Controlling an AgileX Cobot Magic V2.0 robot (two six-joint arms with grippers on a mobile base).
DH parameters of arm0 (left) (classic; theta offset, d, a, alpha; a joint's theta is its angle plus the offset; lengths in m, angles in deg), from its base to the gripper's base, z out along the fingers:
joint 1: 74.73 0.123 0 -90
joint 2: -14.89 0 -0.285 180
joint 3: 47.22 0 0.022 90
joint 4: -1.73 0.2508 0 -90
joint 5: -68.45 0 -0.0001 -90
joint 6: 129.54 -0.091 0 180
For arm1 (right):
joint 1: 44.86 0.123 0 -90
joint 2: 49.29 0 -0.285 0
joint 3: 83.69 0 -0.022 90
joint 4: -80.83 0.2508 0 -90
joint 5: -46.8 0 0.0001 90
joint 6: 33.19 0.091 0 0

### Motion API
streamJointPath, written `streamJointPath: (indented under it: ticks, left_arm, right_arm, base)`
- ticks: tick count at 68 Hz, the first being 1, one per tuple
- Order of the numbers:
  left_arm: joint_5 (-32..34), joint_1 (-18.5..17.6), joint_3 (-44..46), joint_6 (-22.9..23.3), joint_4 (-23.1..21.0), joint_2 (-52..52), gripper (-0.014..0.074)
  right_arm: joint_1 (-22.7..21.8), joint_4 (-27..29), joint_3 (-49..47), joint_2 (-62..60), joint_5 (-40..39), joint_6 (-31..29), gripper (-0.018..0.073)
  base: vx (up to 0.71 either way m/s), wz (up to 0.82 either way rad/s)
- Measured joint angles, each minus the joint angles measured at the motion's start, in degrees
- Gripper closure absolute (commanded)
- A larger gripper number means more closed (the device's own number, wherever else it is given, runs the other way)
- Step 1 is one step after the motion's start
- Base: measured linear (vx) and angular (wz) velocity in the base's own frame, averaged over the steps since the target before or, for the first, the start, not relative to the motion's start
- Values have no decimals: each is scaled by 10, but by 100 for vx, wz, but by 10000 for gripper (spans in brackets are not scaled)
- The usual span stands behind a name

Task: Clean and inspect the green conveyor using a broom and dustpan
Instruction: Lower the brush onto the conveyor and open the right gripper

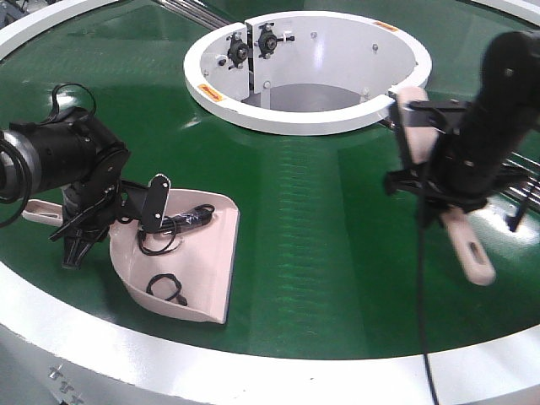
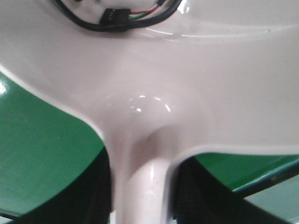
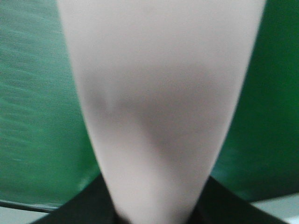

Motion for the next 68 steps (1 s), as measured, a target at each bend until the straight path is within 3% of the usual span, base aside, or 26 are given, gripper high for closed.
streamJointPath:
  ticks: [16,32,68]
  left_arm:
    - [0,0,0,0,0,0,603]
    - [0,0,0,0,0,0,603]
    - [0,0,0,0,0,0,603]
  right_arm:
    - [-27,-45,52,10,-1,-20,550]
    - [-27,-40,55,59,-8,-40,484]
    - [-27,-43,55,116,-18,-56,136]
  base:
    - [0,0]
    - [0,0]
    - [0,0]
